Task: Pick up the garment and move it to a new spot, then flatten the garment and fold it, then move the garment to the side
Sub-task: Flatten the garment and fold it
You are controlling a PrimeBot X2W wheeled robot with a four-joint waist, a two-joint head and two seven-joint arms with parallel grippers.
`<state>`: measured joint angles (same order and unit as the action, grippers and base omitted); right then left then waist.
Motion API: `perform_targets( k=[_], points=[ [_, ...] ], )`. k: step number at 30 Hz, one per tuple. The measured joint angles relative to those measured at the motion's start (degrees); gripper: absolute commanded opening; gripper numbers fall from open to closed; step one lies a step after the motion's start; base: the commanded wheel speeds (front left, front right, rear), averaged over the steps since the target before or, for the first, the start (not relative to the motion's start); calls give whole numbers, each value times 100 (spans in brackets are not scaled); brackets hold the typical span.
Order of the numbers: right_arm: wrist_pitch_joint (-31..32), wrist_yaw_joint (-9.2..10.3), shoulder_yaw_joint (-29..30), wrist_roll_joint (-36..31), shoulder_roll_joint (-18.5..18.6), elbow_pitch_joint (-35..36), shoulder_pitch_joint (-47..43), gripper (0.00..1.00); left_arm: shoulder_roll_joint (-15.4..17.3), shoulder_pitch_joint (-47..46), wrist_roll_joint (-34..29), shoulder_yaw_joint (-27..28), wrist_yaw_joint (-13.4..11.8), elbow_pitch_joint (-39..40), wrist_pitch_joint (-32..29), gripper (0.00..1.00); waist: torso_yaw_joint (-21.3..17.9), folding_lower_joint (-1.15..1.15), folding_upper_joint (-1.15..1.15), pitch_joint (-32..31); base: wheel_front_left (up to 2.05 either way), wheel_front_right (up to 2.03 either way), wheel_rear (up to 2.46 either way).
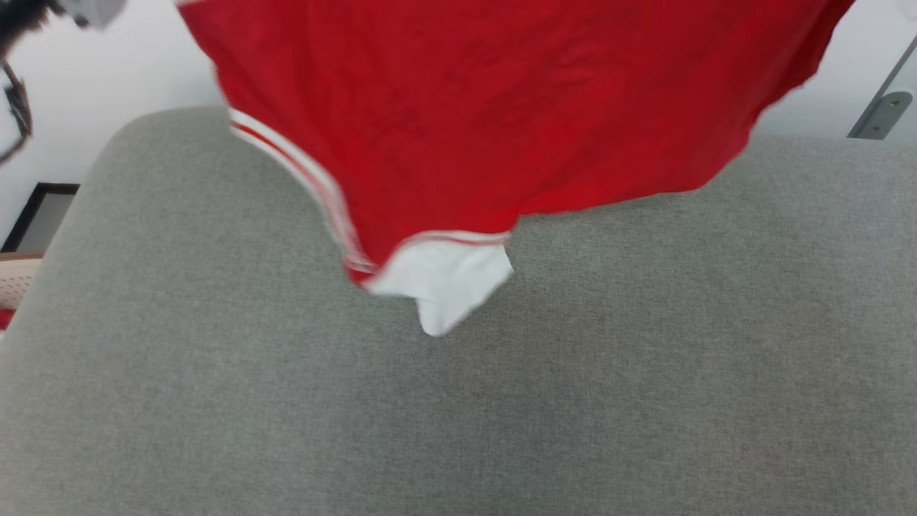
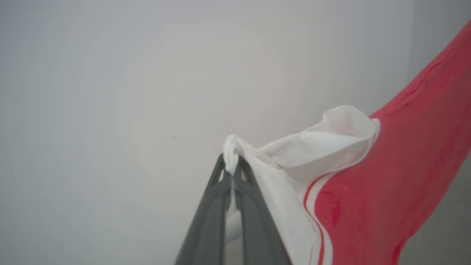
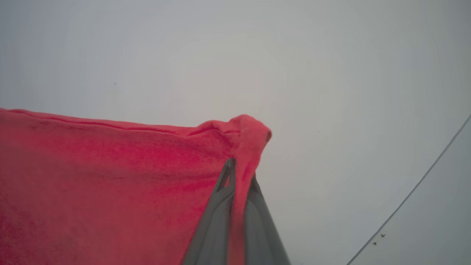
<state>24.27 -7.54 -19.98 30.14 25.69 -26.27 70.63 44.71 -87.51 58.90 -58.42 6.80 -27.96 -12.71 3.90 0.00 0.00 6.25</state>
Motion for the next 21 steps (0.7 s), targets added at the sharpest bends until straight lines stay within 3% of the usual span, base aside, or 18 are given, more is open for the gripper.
perform_targets(
  k=[11, 21],
  points=[
    [183, 0, 653, -541, -374, 442, -79, 0, -268, -785, -221, -42, 53, -749, 209, 0, -76, 0, 0, 383, 0, 0, 0],
    [-754, 0, 961, -1359, -950, -55, 624, 0, -767, -1818, -829, -80, 44, -1779, 969, 0, -174, 0, 0, 1263, 0, 0, 0]
  ],
)
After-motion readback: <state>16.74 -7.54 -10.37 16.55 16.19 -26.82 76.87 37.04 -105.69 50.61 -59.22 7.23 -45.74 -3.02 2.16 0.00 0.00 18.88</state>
